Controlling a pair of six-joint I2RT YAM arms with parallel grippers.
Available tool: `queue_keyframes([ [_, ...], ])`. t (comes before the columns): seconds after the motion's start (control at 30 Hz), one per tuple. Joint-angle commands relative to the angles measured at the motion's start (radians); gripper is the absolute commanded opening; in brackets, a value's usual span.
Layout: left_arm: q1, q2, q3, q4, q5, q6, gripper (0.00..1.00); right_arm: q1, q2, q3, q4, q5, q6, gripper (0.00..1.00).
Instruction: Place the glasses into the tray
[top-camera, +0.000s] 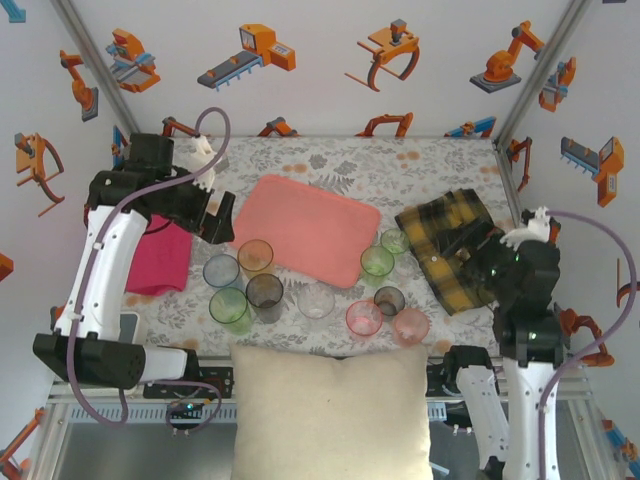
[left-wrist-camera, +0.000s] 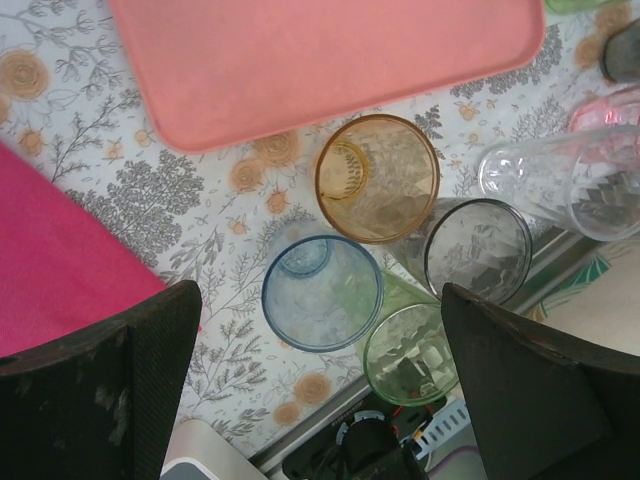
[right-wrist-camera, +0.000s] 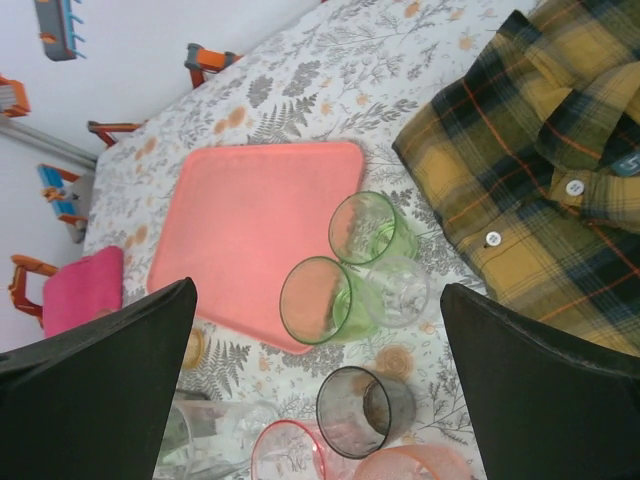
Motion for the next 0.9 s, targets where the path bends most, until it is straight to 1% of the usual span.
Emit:
queue_keyframes([
  [0.0, -0.030, 0.064, 0.068, -0.026, -0.015, 0.003, 0.97, 0.005, 0.004, -0.068, 0.056, 0.012, 0.067, 0.96],
  [0.1, -0.043, 0.129, 0.115, -0.001, -0.067, -0.042, 0.97, 0.005, 0.111, 0.041, -0.132, 0.095, 0.009, 0.87],
  [0.17, -0.051, 0.165, 0.135, 0.029, -0.115, -0.064, 0.97, 0.005, 0.201, 0.119, -0.249, 0.127, -0.055, 0.85],
  [0.2, -0.053, 0.181, 0.140, 0.035, -0.114, -0.062, 0.97, 0.005, 0.233, 0.144, -0.280, 0.129, -0.077, 0.84],
  [0.27, -0.062, 0.208, 0.147, 0.035, -0.066, -0.020, 0.97, 0.005, 0.291, 0.186, -0.323, 0.122, -0.113, 0.80],
  [0.37, -0.092, 0.238, 0.140, 0.028, -0.021, 0.020, 0.97, 0.007, 0.356, 0.238, -0.350, 0.124, -0.126, 0.76],
  [0.47, -0.110, 0.273, 0.141, 0.037, -0.041, 0.045, 0.97, 0.028, 0.409, 0.266, -0.335, 0.132, -0.116, 0.72],
  [0.53, -0.120, 0.300, 0.149, 0.034, -0.046, 0.042, 0.97, 0.067, 0.452, 0.283, -0.325, 0.168, -0.110, 0.71],
  [0.63, -0.134, 0.317, 0.155, -0.004, -0.002, 0.088, 0.97, 0.164, 0.534, 0.327, -0.342, 0.261, -0.124, 0.71],
  [0.73, -0.160, 0.319, 0.132, -0.007, -0.041, 0.113, 0.97, 0.246, 0.611, 0.366, -0.350, 0.341, -0.143, 0.71],
  [0.8, -0.173, 0.326, 0.130, -0.011, -0.073, 0.119, 0.99, 0.265, 0.641, 0.367, -0.323, 0.344, -0.143, 0.71],
  [0.87, -0.181, 0.332, 0.136, -0.022, -0.088, 0.120, 0.97, 0.272, 0.655, 0.354, -0.283, 0.325, -0.136, 0.70],
])
